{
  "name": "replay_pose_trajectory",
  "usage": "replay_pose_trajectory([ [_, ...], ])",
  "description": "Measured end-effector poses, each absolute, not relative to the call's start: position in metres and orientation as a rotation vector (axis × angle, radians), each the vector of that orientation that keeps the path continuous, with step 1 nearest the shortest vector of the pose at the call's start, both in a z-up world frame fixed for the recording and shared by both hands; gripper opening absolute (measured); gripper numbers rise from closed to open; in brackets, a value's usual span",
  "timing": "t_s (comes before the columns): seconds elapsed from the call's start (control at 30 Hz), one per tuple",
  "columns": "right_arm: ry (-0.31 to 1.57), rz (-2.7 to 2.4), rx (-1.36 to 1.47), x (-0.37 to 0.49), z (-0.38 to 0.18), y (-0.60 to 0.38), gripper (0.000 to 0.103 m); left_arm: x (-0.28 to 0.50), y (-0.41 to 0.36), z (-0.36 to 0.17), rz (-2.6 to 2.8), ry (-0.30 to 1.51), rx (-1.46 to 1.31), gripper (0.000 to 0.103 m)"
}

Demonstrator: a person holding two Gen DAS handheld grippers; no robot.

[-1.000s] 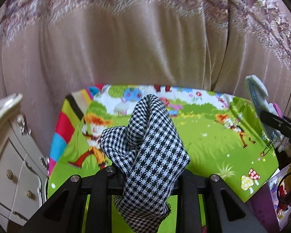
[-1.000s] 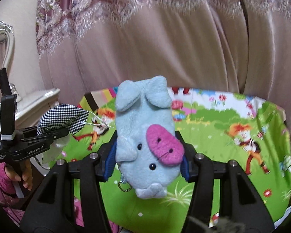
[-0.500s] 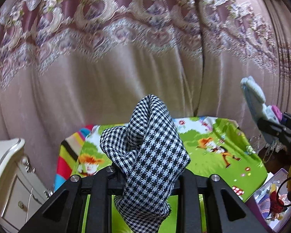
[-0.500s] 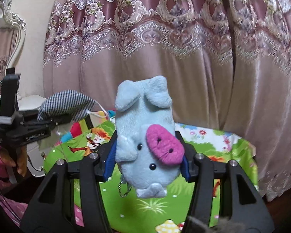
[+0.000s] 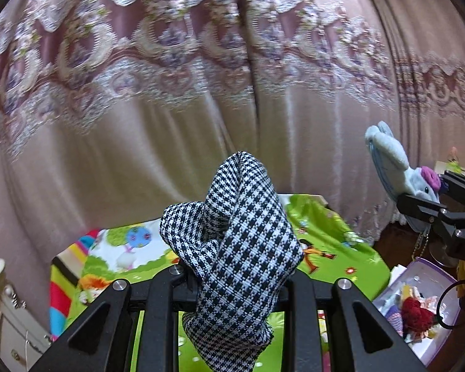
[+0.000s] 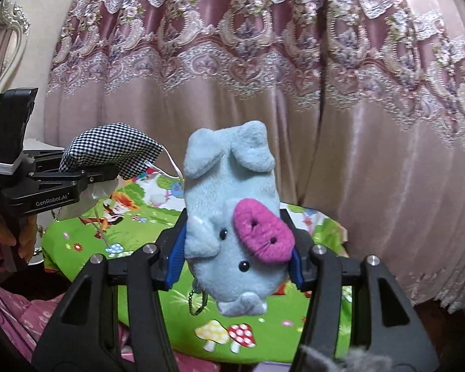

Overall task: Organize soft objects
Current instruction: 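Carry the pig plush and houndstooth cloth to the purple box and open both tools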

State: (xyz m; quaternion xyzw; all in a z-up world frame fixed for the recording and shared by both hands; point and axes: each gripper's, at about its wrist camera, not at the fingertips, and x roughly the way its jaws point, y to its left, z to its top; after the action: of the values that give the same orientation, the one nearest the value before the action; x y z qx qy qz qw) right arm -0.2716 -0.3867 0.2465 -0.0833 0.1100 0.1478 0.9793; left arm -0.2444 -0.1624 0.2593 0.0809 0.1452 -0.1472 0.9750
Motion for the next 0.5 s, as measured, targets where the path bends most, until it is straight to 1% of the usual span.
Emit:
replay_pose_trajectory([
  [0.37, 0.198, 0.161, -0.136, -0.317, 0.244, -0.444, 0.058, -0.271, -0.240, 0.261, -0.462, 0.259, 0.257, 0.027],
  [0.5, 0.210, 0.099, -0.132, -0.330, 0.240, -0.466, 0.058, -0.277, -0.274, 0.260, -0.555, 0.275, 0.285, 0.027],
])
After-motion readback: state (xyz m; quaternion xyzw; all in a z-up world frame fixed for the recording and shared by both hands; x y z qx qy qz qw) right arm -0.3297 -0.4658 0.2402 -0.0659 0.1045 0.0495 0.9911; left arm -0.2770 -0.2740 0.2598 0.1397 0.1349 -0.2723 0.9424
